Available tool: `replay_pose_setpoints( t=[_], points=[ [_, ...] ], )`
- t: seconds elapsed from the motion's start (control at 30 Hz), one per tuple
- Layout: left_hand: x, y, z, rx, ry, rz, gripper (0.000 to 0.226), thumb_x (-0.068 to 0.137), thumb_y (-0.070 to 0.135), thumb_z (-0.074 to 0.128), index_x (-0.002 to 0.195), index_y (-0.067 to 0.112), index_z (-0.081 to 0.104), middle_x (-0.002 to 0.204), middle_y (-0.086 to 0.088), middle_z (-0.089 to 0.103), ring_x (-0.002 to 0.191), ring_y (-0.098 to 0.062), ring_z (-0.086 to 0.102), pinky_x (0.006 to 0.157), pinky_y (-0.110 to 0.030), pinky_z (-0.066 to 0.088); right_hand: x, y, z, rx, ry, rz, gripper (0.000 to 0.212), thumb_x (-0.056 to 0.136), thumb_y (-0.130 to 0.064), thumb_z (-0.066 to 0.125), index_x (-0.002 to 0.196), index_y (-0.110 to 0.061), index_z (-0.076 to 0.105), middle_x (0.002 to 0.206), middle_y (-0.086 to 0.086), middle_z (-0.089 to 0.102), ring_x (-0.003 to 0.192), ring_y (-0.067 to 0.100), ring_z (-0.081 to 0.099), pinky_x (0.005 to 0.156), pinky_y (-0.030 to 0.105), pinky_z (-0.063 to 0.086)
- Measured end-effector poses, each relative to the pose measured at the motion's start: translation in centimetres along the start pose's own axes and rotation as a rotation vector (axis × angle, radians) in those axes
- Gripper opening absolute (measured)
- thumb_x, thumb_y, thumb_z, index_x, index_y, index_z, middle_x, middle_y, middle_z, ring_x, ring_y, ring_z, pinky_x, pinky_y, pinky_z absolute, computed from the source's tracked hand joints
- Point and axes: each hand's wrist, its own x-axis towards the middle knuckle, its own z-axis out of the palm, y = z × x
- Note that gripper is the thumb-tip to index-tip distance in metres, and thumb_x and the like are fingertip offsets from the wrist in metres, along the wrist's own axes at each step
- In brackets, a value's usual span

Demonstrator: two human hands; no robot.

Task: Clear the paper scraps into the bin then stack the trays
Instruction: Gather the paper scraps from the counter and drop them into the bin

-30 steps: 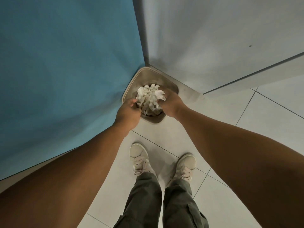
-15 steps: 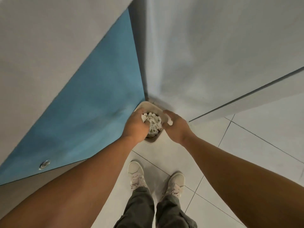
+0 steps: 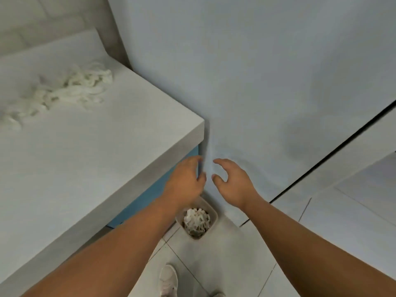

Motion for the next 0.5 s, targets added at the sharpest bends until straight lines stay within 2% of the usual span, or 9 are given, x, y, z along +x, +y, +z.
replay_pose_setpoints(
  t=[0.17, 0.27, 0.43, 0.5],
  points=[
    [-0.5, 2.0, -7.6, -0.02, 0.25, 0.012, 0.045, 0.098, 0.034, 0.053, 0.142, 0.021, 0.047, 0.143, 0.003, 0.052, 0.129, -0.016, 0.048, 0.102, -0.02, 0.031, 1.9, -7.1, -4.2, -0.035, 0.02, -0.187, 0.043, 0.095, -0.025, 0.058, 0.137, -0.022, 0.052, 0.141, -0.004, 0.051, 0.13, 0.013, 0.045, 0.104, 0.017, 0.028],
    [-0.8, 1.7, -11.8, -0.012, 0.339, -0.018, 0.045, 0.099, 0.038, 0.051, 0.142, 0.023, 0.047, 0.145, 0.004, 0.05, 0.131, -0.015, 0.047, 0.107, -0.026, 0.034, 3.3, -10.9, -5.1, -0.035, 0.018, -0.27, 0.042, 0.095, -0.027, 0.058, 0.137, -0.024, 0.053, 0.142, -0.007, 0.049, 0.13, 0.01, 0.044, 0.102, 0.015, 0.028],
    [-1.1, -1.1, -17.3, -0.02, 0.43, -0.102, 0.045, 0.099, 0.041, 0.05, 0.142, 0.026, 0.046, 0.147, 0.006, 0.049, 0.133, -0.015, 0.047, 0.111, -0.033, 0.039, 6.0, -16.5, -2.9, -0.036, -0.023, -0.368, 0.042, 0.095, -0.031, 0.057, 0.136, -0.026, 0.053, 0.142, -0.01, 0.05, 0.131, 0.009, 0.044, 0.111, 0.026, 0.034],
    [-1.1, -3.0, -19.3, -0.018, 0.451, -0.127, 0.045, 0.099, 0.041, 0.051, 0.141, 0.026, 0.047, 0.146, 0.006, 0.05, 0.132, -0.015, 0.047, 0.111, -0.033, 0.039, 7.4, -18.5, -1.1, -0.042, -0.044, -0.4, 0.042, 0.095, -0.031, 0.057, 0.137, -0.026, 0.052, 0.142, -0.009, 0.05, 0.131, 0.009, 0.044, 0.11, 0.024, 0.033]
  ],
)
